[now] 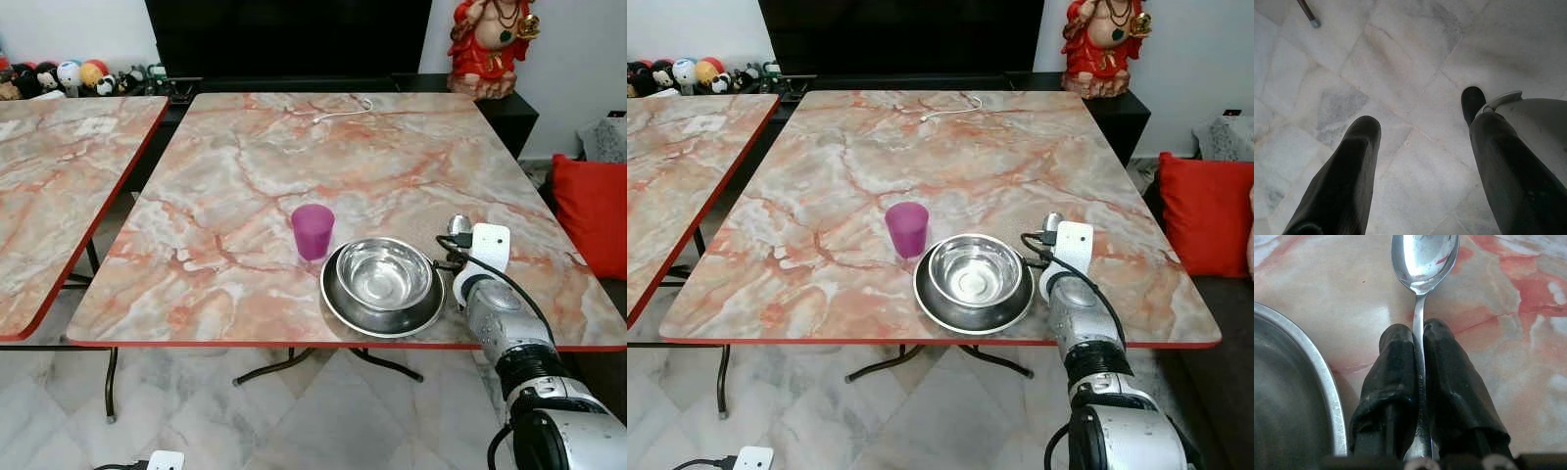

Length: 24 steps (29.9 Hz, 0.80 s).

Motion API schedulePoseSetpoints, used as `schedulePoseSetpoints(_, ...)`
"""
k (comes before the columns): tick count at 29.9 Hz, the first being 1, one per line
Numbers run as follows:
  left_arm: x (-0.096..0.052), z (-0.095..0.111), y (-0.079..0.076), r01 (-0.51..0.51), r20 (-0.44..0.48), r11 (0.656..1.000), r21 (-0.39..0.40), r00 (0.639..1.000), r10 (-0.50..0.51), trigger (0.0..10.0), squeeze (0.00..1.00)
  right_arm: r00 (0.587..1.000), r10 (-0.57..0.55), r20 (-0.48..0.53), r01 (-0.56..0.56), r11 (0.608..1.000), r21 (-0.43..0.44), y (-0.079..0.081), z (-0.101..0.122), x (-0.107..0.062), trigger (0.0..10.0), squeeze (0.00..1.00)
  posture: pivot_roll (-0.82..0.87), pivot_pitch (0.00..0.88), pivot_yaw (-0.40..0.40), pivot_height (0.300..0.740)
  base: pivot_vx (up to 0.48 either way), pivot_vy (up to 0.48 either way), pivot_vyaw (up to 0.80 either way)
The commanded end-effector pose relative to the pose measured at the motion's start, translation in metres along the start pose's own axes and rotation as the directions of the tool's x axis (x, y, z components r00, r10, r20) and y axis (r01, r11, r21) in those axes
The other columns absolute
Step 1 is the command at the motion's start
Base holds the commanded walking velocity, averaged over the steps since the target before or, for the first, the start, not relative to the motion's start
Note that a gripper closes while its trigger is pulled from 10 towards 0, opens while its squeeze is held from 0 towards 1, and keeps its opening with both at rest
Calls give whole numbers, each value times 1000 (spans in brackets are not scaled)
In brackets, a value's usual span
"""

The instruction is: Setting the table

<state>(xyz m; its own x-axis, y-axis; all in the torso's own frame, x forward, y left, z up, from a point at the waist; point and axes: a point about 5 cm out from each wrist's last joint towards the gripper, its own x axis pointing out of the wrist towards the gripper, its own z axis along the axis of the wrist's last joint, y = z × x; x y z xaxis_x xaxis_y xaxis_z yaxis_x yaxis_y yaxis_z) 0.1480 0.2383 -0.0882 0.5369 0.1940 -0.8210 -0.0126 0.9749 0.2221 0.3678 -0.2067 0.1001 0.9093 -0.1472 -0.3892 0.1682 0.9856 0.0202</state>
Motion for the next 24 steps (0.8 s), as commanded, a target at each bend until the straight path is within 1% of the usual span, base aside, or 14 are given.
schedulePoseSetpoints(1,-1,-5,2,-5,-18,1000,-13,1000,5,10000,0,1000,-15,9,15,1000,-13,-4,-1,-1,10000,0,-72,45,15,740,0,0,0)
schedulePoseSetpoints(7,0,-3,3,-1,-13,1000,-6,1000,1,10000,0,1000,-12,0,12,1000,7,1,-11,-4,10000,0,-74,49,18,740,0,0,0)
schedulePoseSetpoints(13,-1,-5,7,-4,-14,1000,-2,1000,4,10000,0,1000,-25,4,24,999,27,0,-12,-6,10000,0,-78,47,21,740,0,0,0)
schedulePoseSetpoints(24,-2,-6,7,-2,-15,1000,0,1000,2,10000,0,1000,-23,-9,23,999,40,-1,-16,-8,10000,0,-74,45,21,740,0,0,0)
